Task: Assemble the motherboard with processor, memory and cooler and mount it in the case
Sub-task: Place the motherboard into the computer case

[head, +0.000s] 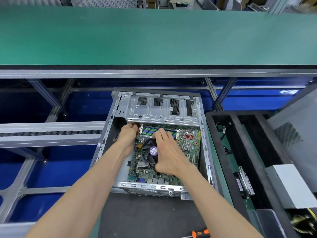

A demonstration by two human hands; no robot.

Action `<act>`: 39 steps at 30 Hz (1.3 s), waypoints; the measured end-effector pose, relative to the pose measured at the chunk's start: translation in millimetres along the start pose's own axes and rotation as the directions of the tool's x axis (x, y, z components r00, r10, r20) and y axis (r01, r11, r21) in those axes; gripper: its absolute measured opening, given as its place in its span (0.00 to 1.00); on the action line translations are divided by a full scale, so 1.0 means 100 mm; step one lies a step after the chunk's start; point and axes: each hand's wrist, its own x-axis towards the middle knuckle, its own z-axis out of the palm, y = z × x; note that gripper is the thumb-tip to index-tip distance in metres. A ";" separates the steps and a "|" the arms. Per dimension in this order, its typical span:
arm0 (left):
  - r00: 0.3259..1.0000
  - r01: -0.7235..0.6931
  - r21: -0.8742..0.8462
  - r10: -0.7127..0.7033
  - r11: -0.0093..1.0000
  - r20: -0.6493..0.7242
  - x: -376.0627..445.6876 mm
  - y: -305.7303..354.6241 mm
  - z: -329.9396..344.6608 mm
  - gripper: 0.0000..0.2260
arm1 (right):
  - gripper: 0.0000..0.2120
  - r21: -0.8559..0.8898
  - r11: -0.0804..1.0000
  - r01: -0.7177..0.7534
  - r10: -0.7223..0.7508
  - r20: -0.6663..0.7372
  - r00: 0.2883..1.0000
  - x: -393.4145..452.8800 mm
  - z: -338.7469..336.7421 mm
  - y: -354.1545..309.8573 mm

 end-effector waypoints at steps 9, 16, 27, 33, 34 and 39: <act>0.985 -0.168 0.745 0.136 0.645 0.104 0.16 0.12 0.19 0.11 | 0.32 0.033 0.998 -0.053 0.053 0.020 0.998 0.05 0.04 0.00; 0.945 -0.328 0.881 0.101 0.342 0.312 0.18 0.23 0.29 0.08 | 0.30 0.065 0.996 -0.058 0.056 0.022 0.998 0.04 0.07 0.01; 0.947 -0.317 0.887 0.063 0.334 0.315 0.20 0.26 0.33 0.13 | 0.33 0.071 0.997 -0.033 0.034 -0.005 0.999 0.05 0.10 0.08; 0.940 -0.320 0.897 -0.013 0.306 0.340 0.16 0.28 0.36 0.08 | 0.32 0.100 0.994 -0.034 0.036 -0.026 0.999 0.04 0.12 0.07; 0.942 -0.312 0.898 -0.025 0.310 0.335 0.15 0.29 0.35 0.07 | 0.33 0.103 0.994 -0.033 0.036 -0.025 0.999 0.04 0.12 0.07; 0.950 -0.271 0.919 -0.075 0.285 0.304 0.16 0.30 0.33 0.03 | 0.34 0.090 0.995 -0.033 0.035 -0.021 0.999 0.03 0.12 0.07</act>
